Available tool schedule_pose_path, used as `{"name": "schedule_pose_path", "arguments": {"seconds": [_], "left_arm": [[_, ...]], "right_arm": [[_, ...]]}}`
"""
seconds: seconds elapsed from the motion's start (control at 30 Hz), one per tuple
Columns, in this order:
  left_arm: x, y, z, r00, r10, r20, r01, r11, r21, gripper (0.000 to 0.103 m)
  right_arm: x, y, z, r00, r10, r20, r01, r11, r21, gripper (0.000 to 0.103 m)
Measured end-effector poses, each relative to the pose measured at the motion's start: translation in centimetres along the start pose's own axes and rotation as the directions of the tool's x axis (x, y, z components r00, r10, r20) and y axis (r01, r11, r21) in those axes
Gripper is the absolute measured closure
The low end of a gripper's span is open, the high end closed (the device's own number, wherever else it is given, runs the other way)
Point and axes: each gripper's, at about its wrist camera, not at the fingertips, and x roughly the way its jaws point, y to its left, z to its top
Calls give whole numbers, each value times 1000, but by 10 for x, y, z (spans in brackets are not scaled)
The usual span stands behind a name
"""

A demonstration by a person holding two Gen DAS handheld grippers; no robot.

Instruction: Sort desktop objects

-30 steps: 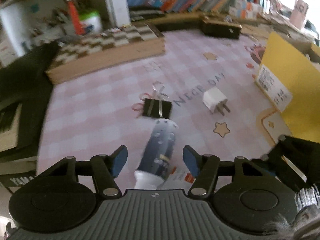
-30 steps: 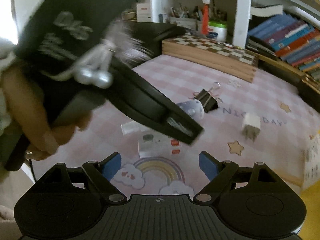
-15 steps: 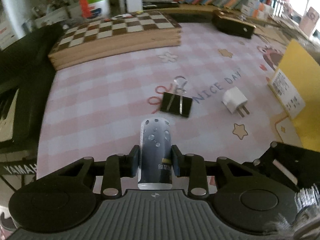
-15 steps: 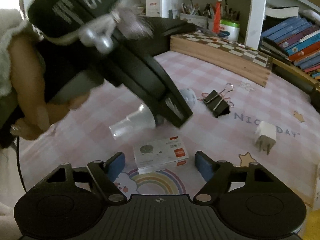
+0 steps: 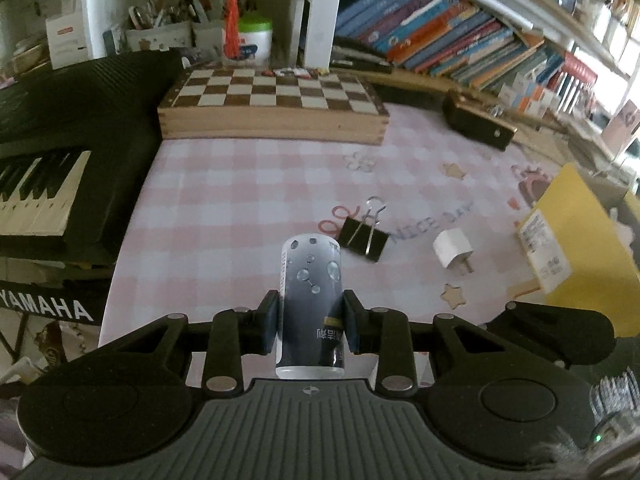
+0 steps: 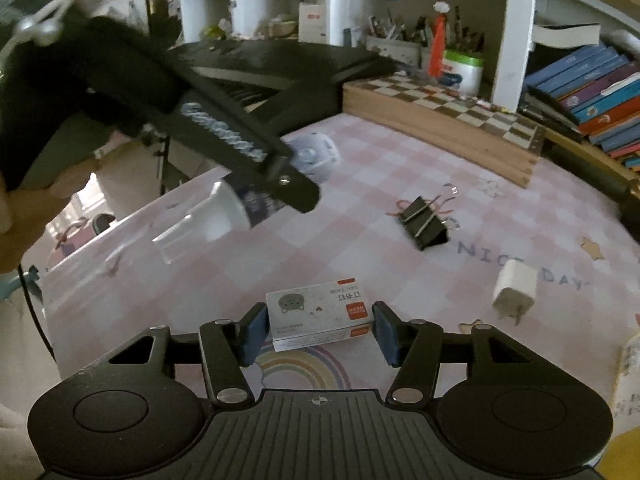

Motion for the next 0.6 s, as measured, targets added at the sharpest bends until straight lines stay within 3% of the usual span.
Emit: {"name": "schedule_pose_path", "arguments": {"seconds": [0.23, 0.6], "left_arm": [[-29, -5, -9, 999, -14, 35, 15, 998, -53, 73], [-78, -20, -36, 991, -113, 75, 119, 990, -77, 73]], "right_arm": [[-27, -7, 3, 997, -69, 31, 67, 997, 45, 47], [-90, -19, -10, 991, -135, 15, 126, 957, 261, 47]]}}
